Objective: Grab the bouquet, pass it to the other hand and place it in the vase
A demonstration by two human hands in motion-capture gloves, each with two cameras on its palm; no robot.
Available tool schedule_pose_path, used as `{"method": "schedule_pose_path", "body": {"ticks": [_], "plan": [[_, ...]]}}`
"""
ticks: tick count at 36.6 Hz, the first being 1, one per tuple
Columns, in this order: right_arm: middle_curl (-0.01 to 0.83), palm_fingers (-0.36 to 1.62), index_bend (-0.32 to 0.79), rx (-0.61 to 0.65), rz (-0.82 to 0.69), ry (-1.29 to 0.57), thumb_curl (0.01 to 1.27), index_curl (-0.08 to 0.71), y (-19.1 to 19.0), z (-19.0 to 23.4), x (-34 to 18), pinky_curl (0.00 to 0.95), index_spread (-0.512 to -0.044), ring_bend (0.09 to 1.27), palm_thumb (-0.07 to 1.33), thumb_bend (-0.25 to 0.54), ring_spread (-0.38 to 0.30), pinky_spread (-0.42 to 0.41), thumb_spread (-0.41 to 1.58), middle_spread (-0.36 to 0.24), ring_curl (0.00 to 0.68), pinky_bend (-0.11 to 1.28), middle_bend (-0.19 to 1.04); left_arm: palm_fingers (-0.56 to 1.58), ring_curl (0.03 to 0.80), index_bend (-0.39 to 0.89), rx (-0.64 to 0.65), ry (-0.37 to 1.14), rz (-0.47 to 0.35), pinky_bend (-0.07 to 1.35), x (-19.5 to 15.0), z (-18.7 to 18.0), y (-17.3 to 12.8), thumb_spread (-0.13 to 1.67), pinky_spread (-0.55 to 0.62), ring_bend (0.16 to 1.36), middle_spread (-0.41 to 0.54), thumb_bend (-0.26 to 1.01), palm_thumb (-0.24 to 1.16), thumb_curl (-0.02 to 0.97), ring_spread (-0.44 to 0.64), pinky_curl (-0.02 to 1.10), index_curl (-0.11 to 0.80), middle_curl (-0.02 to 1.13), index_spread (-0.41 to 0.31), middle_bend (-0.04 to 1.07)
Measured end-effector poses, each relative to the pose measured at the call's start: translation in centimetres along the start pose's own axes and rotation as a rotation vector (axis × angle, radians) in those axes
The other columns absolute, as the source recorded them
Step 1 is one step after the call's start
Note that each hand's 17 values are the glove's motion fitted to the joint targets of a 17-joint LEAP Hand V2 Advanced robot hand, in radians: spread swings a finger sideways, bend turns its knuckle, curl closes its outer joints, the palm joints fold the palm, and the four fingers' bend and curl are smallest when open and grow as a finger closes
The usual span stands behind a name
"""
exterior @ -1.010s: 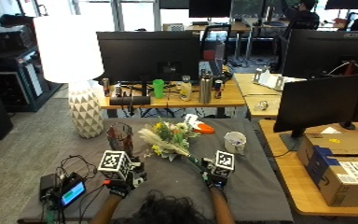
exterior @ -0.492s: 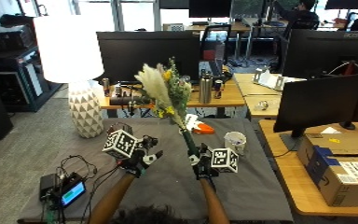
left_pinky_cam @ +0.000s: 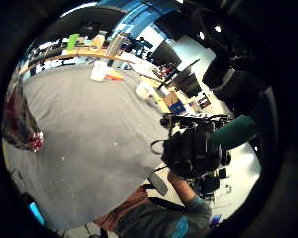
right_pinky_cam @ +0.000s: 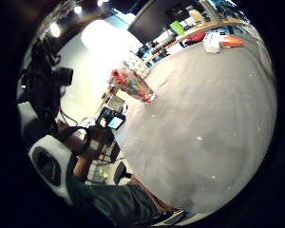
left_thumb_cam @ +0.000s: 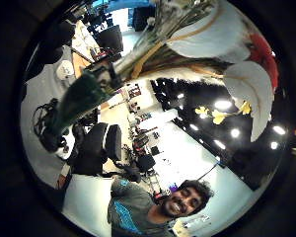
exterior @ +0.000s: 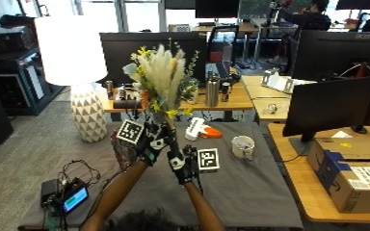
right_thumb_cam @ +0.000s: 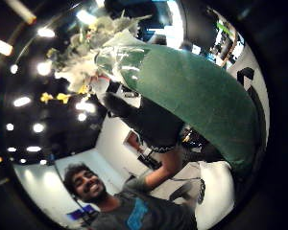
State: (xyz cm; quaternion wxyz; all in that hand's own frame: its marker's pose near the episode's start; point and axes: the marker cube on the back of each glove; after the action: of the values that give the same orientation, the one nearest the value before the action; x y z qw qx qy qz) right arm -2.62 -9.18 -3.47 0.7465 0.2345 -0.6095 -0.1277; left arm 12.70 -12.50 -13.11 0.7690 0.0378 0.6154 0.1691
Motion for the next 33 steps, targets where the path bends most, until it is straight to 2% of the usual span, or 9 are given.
{"method": "schedule_pose_path", "body": {"ticks": [10, 14, 15, 18, 23, 26, 28, 31, 33], "plan": [[0.592, 1.38, 0.23, -0.067, -0.062, -0.022, 0.65, 0.529, 0.2, 3.6, -0.6, 0.484, -0.240, 1.00, 0.95, -0.025, -0.192, -0.302, 0.72, -0.161, 0.545, 0.74, 0.78, 0.88, 0.346, 0.10, 0.081, -0.011, 0.164, 0.35, 1.5, -0.8, -0.6, 0.96, -0.04, 0.54, -0.185, -0.01, 0.51, 0.381, -0.12, 0.41, 0.274, 0.41, -0.127, 0.20], [0.595, 1.38, 0.23, -0.092, -0.044, -0.061, 0.65, 0.539, 0.5, 4.7, -1.4, 0.485, -0.240, 1.00, 0.95, -0.025, -0.192, -0.302, 0.72, -0.161, 0.545, 0.74, 0.78, 1.01, 0.342, 0.11, 0.151, 0.008, 0.140, 0.36, 3.0, -1.1, 0.2, 0.94, -0.12, 0.54, -0.225, -0.01, 0.56, 0.391, -0.19, 0.41, 0.273, 0.41, -0.162, 0.21], [0.595, 1.38, 0.23, -0.100, -0.052, -0.050, 0.65, 0.541, 0.5, 4.9, -1.1, 0.486, -0.239, 1.00, 0.95, -0.026, -0.192, -0.299, 0.72, -0.161, 0.545, 0.74, 0.78, 1.25, 0.345, 0.18, 0.167, 0.010, 0.134, 0.39, 3.3, -1.2, 0.3, 0.95, -0.19, 0.54, -0.259, 0.01, 0.60, 0.400, -0.25, 0.41, 0.293, 0.42, -0.203, 0.25], [0.597, 1.38, 0.23, -0.137, -0.029, -0.024, 0.66, 0.547, 0.5, 5.2, -1.0, 0.484, -0.239, 1.01, 0.95, -0.023, -0.192, -0.300, 0.73, -0.161, 0.545, 0.74, 0.78, 1.45, 0.367, 0.18, 0.188, 0.005, 0.133, 0.43, 3.8, -1.4, 0.4, 0.99, -0.29, 0.57, -0.309, 0.00, 0.61, 0.396, -0.31, 0.42, 0.313, 0.46, -0.249, 0.37], [0.600, 1.37, 0.23, -0.241, -0.002, -0.007, 0.66, 0.557, 0.6, 4.9, -1.2, 0.477, -0.239, 1.01, 0.96, -0.023, -0.191, -0.299, 0.73, -0.161, 0.544, 0.72, 0.78, 1.55, 0.414, 0.23, 0.166, 0.005, 0.150, 0.48, 4.1, -1.6, -0.2, 1.07, -0.38, 0.68, -0.357, -0.03, 0.56, 0.364, -0.36, 0.45, 0.357, 0.52, -0.298, 0.53], [0.593, 1.34, 0.22, -0.370, 0.052, 0.150, 0.67, 0.562, 1.1, 3.6, -0.8, 0.466, -0.240, 0.99, 0.96, -0.025, -0.191, -0.299, 0.73, -0.154, 0.536, 0.69, 0.76, 1.52, 0.431, 0.26, 0.161, -0.013, 0.154, 0.51, 4.1, -3.0, -1.4, 1.10, -0.41, 0.71, -0.370, -0.03, 0.53, 0.345, -0.38, 0.45, 0.386, 0.55, -0.317, 0.59], [0.571, 1.20, 0.18, -0.464, 0.096, 0.312, 0.67, 0.552, 1.6, 2.0, -0.2, 0.463, -0.243, 0.89, 0.95, -0.028, -0.187, -0.279, 0.71, -0.149, 0.505, 0.70, 0.70, 1.51, 0.443, 0.28, 0.179, -0.094, 0.215, 0.53, 4.1, -5.1, -2.9, 1.11, -0.42, 0.74, -0.379, -0.03, 0.51, 0.335, -0.38, 0.46, 0.403, 0.56, -0.328, 0.61], [0.540, 1.12, 0.13, -0.516, 0.172, 0.470, 0.67, 0.531, 2.1, -0.7, 0.4, 0.461, -0.255, 0.82, 0.96, -0.028, -0.179, -0.233, 0.70, -0.150, 0.487, 0.72, 0.61, 1.49, 0.456, 0.30, 0.209, -0.272, 0.450, 0.55, 5.4, -8.4, -5.2, 1.13, -0.43, 0.76, -0.382, -0.03, 0.50, 0.324, -0.39, 0.47, 0.426, 0.58, -0.339, 0.64], [0.534, 1.07, 0.11, -0.492, 0.205, 0.527, 0.67, 0.510, 2.0, -2.5, 0.7, 0.452, -0.261, 0.77, 0.97, -0.022, -0.169, -0.193, 0.71, -0.142, 0.468, 0.70, 0.60, 1.48, 0.463, 0.31, 0.216, -0.267, 0.536, 0.57, 7.3, -9.4, -5.8, 1.14, -0.44, 0.78, -0.387, -0.02, 0.50, 0.318, -0.39, 0.47, 0.438, 0.59, -0.345, 0.66]]}}
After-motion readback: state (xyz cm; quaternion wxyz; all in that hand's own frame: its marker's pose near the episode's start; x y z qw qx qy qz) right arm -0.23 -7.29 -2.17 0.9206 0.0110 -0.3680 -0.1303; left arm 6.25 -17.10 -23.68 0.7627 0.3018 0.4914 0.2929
